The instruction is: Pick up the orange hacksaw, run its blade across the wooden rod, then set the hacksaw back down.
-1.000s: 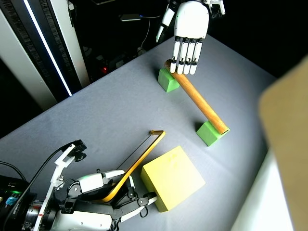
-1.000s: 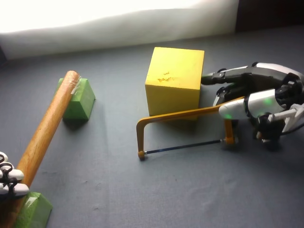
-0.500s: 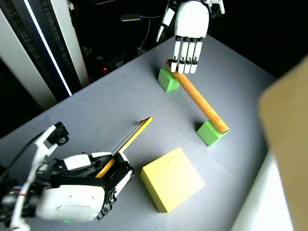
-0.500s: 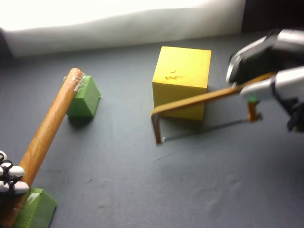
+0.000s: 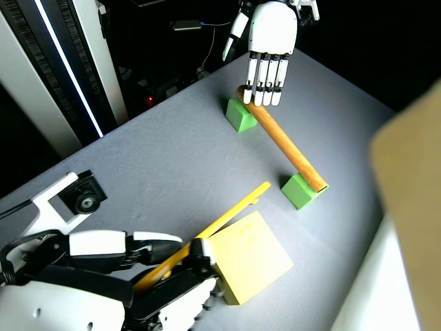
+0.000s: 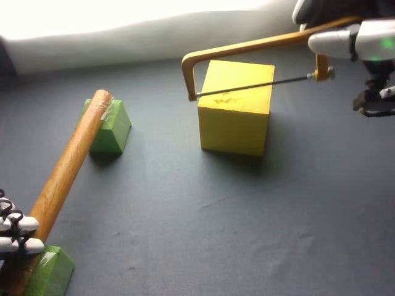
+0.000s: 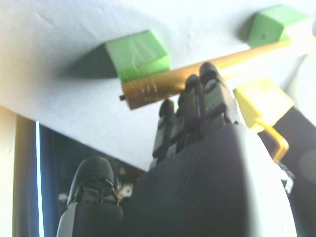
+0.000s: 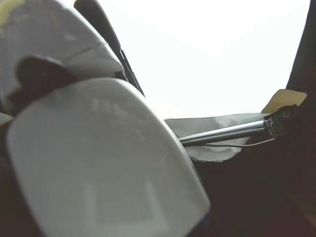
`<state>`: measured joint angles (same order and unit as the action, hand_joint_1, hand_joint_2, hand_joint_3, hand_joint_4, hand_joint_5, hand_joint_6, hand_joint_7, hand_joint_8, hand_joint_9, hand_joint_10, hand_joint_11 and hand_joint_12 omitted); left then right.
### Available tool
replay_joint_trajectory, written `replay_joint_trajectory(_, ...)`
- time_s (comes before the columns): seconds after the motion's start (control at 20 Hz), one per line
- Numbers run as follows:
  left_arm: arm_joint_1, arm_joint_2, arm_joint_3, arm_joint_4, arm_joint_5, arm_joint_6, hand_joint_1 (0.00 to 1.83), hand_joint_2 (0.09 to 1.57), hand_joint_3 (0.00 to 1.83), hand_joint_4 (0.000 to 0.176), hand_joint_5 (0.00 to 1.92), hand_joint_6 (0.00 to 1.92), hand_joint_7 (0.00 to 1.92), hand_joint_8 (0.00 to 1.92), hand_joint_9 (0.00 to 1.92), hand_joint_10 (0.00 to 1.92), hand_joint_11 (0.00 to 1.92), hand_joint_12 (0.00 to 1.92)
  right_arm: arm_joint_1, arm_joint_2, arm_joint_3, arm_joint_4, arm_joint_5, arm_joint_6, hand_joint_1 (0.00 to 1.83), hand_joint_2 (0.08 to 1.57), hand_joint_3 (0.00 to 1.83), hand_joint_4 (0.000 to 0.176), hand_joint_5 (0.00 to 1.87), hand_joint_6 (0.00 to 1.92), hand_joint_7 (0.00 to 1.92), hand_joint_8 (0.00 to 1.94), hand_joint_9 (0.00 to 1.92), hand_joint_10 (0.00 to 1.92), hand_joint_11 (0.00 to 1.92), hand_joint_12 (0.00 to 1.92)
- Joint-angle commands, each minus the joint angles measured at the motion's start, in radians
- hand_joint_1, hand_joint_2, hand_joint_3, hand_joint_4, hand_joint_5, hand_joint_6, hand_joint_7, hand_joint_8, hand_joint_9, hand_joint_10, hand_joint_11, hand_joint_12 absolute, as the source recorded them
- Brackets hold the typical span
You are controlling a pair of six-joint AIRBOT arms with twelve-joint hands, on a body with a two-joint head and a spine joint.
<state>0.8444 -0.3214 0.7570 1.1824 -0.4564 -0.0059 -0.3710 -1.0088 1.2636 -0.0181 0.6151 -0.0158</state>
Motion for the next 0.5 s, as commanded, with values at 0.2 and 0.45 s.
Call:
replay_joint_trajectory(0.2, -0.002, -0.002, 0.000, -0.013, 0.020, -0.003, 0.00, 1.24, 0.00, 0.000, 0.06, 0.00, 0.05, 0.00, 0.07, 0.00, 0.00, 0.27, 0.080, -0.080, 0.001, 0.063, 0.085, -0.280, 1.38, 1.11, 0.00, 0.000, 0.85, 1.00, 1.00, 0.89, 1.01, 1.20, 0.95, 1.24)
replay_joint_trajectory(0.45, 0.000, -0.004, -0.001, -0.013, 0.028, -0.015, 0.00, 1.24, 0.00, 0.000, 0.09, 0.00, 0.08, 0.00, 0.10, 0.00, 0.00, 0.32, 0.088, -0.147, 0.002, 0.213, 0.188, -0.501, 1.38, 1.11, 0.00, 0.000, 0.85, 1.00, 1.00, 0.88, 1.01, 1.20, 0.93, 1.24)
